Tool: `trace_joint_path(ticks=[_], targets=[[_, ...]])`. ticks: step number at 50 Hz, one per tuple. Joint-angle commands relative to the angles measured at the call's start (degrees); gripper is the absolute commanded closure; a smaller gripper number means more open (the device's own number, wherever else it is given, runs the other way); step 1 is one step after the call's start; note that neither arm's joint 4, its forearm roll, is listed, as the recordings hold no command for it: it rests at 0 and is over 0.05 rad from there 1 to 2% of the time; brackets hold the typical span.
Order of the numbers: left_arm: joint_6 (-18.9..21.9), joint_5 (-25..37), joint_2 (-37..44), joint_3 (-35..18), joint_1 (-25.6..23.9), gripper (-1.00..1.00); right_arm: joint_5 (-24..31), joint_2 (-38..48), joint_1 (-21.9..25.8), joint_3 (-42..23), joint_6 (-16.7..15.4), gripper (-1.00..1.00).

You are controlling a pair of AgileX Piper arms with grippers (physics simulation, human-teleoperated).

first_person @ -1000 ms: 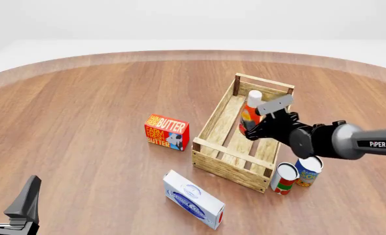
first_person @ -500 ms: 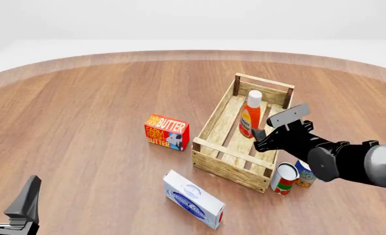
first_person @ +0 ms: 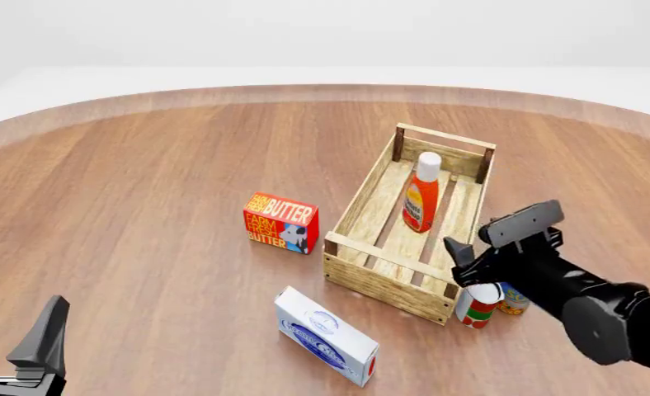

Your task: Pick up the ketchup, and put it in the wooden tray.

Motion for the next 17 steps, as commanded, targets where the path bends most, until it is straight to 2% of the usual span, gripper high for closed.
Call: trace_joint_path(ticks=[1, 17], targets=[[0.00, 0.00, 0.00, 0.00, 0.00, -1.00, 0.27, -9.36, -1.16, 7.69, 0.83, -1.00], [0.00, 0.00, 0.00, 0.00, 0.00, -1.00, 0.54, -19.50, -1.89, 17.90, 3.85, -1.00]])
